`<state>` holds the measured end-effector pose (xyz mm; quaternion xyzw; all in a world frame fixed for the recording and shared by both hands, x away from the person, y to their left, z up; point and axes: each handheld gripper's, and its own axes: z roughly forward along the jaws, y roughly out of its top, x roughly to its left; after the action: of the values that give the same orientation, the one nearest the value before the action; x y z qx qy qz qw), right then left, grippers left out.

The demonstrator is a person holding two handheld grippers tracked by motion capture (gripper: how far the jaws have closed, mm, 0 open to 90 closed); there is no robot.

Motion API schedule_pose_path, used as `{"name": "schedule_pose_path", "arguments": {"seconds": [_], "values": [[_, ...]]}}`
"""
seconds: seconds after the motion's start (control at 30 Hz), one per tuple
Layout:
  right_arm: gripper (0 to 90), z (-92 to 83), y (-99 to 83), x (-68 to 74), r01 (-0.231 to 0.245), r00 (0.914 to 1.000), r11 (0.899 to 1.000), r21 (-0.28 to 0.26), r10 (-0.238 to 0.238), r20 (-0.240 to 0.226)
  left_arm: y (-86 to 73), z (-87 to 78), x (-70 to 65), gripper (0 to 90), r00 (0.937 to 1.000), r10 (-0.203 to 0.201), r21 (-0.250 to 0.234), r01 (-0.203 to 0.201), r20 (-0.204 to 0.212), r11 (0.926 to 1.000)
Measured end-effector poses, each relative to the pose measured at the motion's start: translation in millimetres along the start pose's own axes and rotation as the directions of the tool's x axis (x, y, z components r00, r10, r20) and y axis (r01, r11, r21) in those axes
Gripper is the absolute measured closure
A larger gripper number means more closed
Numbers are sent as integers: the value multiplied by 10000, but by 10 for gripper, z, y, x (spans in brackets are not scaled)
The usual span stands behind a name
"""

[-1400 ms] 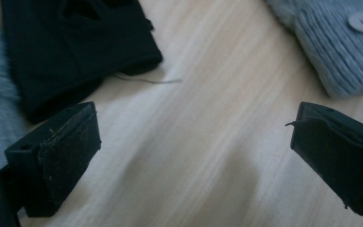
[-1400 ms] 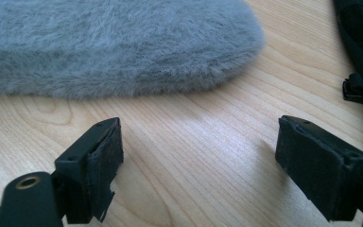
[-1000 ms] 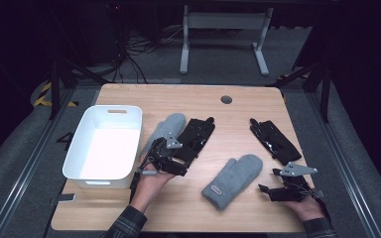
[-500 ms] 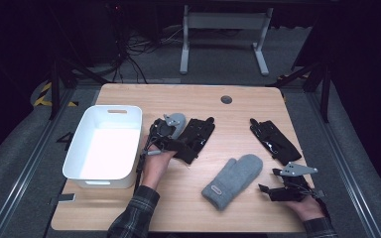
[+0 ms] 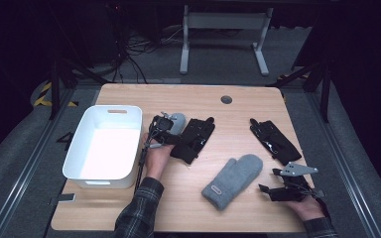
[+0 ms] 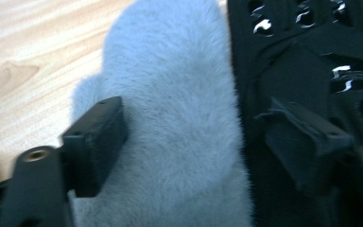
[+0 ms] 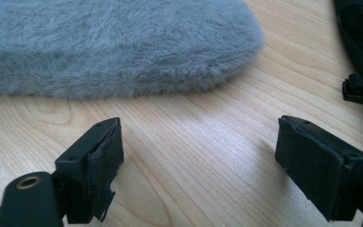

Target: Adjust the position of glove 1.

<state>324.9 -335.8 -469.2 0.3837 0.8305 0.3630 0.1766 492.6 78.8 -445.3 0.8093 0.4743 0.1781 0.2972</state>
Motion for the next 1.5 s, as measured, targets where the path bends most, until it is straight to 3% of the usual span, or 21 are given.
{"name": "schedule_pose_path", "arguments": {"seconds": [0.17,0.27,0.43,0.47,0.63,0.7,0.9,1.07,1.17,1.23,1.4,1.5], "values": [[165,3,-1,3,19,10000,10000,-14,-19,12,-11,24,27,392,10000,-92,177,92,-27,9998],[165,3,0,5,25,10000,10000,-10,-25,23,-15,28,36,554,9997,-110,240,115,-196,9996],[165,3,0,4,20,10000,10000,-12,-20,21,-6,6,44,745,9997,-139,291,145,-210,9995],[166,3,0,4,23,10000,10000,-14,-23,26,-1,-11,42,745,9993,-271,330,279,-256,9991],[166,4,0,4,31,10000,10000,-10,-31,35,28,-71,22,777,9994,-194,256,202,-296,9995],[166,4,1,4,34,10000,10000,-12,-34,35,46,-126,8,778,9997,-234,98,235,-29,9997],[167,5,1,4,49,10000,10000,-8,-49,54,101,-247,-8,782,9990,-376,-241,382,223,9990],[167,6,2,4,58,10000,10000,-1,-58,59,182,-386,-37,787,9974,-245,-529,280,671,9982],[167,6,3,4,63,10000,10000,9,-63,66,224,-492,-59,789,9882,-167,-757,285,1526,9967],[167,6,3,4,64,10000,10000,10,-64,62,229,-507,-57,792,9847,-163,-805,307,1734,9963],[167,7,4,5,63,10000,10000,20,-63,59,239,-613,-60,799,9613,-220,-1001,513,2748,9937],[167,7,5,6,65,10000,10000,18,-65,64,241,-660,-81,801,9505,-203,-1041,552,3101,9930]]}}
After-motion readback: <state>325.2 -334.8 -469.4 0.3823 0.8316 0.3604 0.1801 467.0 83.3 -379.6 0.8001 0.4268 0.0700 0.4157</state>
